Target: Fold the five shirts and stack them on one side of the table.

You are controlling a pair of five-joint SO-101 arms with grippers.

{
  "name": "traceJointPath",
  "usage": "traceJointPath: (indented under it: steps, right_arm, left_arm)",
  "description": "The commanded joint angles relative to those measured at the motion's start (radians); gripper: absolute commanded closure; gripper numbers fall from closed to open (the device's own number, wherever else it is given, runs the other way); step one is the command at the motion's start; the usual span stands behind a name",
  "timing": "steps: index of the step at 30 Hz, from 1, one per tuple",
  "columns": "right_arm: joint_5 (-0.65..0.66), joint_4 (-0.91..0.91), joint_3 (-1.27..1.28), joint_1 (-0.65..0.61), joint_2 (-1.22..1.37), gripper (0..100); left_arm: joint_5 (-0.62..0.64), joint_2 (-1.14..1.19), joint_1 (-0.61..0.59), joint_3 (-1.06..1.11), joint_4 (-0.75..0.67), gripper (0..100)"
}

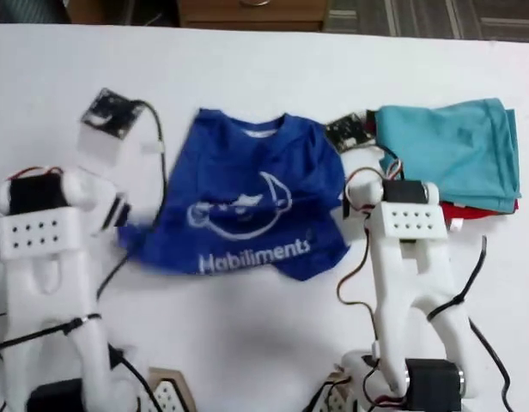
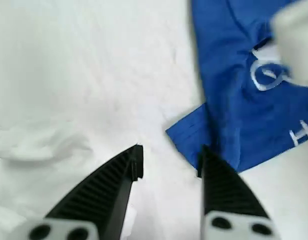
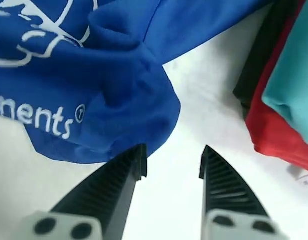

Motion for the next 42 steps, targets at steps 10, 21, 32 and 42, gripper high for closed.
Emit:
traceJointPath:
  steps: [10,21,32,42]
  right_arm:
    - [-0.008,-0.054,0.025,0.001,-0.050,82.2]
    - [-0.008,-0.070,0.025,0.001,-0.050,82.2]
    - [-0.008,-0.070,0.025,0.001,-0.050,82.2]
    - [-0.048,-0.145,0.017,-0.021,-0.039,82.2]
  left_arm:
    - [-0.167,0.273,0.101,-0.010,0.092,78]
    - [-0.166,0.287,0.186,0.024,0.040,78]
    - [-0.212,0.287,0.166,0.326,-0.230,78]
    - [-0.210,0.278,0.077,0.351,-0.296,96]
